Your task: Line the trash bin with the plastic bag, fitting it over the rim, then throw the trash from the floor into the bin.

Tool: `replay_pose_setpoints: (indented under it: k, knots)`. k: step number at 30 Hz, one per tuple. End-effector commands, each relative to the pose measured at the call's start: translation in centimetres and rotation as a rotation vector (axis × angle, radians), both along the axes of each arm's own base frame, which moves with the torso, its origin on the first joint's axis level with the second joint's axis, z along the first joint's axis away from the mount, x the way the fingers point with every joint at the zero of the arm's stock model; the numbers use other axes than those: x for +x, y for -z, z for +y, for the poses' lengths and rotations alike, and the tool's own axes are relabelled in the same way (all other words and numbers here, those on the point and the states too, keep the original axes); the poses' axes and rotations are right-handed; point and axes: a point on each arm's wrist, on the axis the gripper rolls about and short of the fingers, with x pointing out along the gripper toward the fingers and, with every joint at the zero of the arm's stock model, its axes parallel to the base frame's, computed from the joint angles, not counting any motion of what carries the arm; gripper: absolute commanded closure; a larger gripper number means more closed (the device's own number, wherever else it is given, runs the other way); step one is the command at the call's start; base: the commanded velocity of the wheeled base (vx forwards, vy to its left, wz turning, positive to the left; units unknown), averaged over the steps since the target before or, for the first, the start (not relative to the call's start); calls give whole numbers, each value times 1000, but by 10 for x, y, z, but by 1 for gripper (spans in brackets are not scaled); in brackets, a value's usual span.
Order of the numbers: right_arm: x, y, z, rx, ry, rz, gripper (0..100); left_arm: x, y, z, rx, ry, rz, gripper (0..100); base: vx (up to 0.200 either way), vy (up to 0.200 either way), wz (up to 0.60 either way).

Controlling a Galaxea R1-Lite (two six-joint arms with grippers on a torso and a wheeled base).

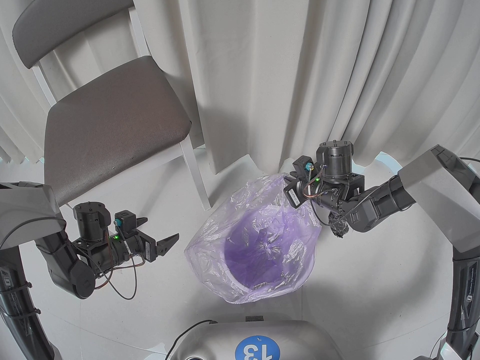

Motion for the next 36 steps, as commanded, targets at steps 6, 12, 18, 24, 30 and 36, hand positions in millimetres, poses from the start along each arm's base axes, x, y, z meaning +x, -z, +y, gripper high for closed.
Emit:
replay_pose_setpoints:
  k: [6,12,18,24,30,36]
  knots:
    - [-27,-9,-12,-42,-16,61,0,-1,2,-6,8,22,8,0,0,0,0]
    - [-64,-26,-32,-165,-14,184,0,-2,5,-14,12,40,15,0,0,0,0]
    - [-80,-32,-41,-198,125,215,0,-3,5,-15,12,43,17,0,0,0,0]
    - [-102,-13,-25,-149,152,378,0,-3,9,-20,14,57,27,0,0,0,0]
    - [-104,11,-13,-98,210,501,0,-1,15,-22,15,59,39,0,0,0,0]
    - [-99,26,-15,-89,251,573,0,-1,13,-22,11,58,36,0,0,0,0]
